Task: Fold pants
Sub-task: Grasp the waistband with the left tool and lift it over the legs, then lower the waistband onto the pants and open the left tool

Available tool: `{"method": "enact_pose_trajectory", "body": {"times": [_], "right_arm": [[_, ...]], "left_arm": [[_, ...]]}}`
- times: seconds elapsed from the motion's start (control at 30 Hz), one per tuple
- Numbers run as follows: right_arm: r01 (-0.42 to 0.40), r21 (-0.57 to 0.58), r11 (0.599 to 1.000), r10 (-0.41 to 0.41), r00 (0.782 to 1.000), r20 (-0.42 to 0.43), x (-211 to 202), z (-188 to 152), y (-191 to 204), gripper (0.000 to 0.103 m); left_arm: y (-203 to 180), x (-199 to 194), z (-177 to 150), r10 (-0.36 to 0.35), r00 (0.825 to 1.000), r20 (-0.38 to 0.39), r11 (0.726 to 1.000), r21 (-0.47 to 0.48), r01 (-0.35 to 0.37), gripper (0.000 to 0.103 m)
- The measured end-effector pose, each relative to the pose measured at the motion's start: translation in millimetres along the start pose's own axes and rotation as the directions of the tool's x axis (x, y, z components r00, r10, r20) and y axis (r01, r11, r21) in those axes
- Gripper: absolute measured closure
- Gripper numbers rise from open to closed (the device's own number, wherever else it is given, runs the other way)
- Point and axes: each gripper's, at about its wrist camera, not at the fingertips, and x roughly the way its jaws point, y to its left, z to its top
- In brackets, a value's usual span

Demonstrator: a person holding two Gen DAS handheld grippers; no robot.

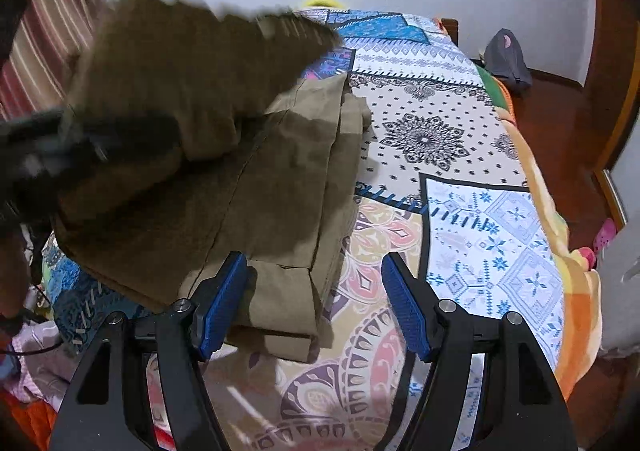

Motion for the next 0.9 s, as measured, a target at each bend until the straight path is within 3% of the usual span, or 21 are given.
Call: {"method": "enact_pose_trajectory", "body": {"times": [0.13,0.2,0.27,0.5,0.6,0.77,0.9], "right_arm": [[0.032,-0.011,0.999,-0.032,0.999,0.019,-12,0,-2,0.037],[0.038,-0.004,0.999,-0.038,0.999,0.032,-19,0,-4,0.037],[0.043,0.003,0.999,-0.044,0.998,0.041,-25,0,-5,0.037],[0.071,-0.004,0.997,-0.07,0.994,0.086,-42,5,-5,0.037],[0.08,-0.026,0.996,-0.077,0.99,0.119,-49,9,0,0.037],[0.057,-0.034,0.998,-0.05,0.982,0.182,-61,19,9,0.037],[0.038,-0.047,0.998,-0.029,0.984,0.175,-51,21,16,0.037]], "left_arm": [[-8,3,-3,-0.028,0.999,-0.034,1.0,-0.002,0.028,0.066],[-6,0,-3,-0.086,0.996,-0.038,0.996,-0.038,0.084,0.045],[-3,-5,-3,-0.144,0.989,-0.028,0.987,-0.082,0.141,0.039],[10,-33,-1,-0.152,0.988,0.039,0.982,-0.11,0.156,0.039],[24,-43,-5,-0.104,0.993,0.063,0.987,-0.113,0.11,0.039],[50,-33,-20,-0.082,0.997,0.01,0.981,-0.177,0.082,0.039],[52,-12,-37,-0.066,0.997,-0.05,0.981,-0.186,0.056,0.039]]}}
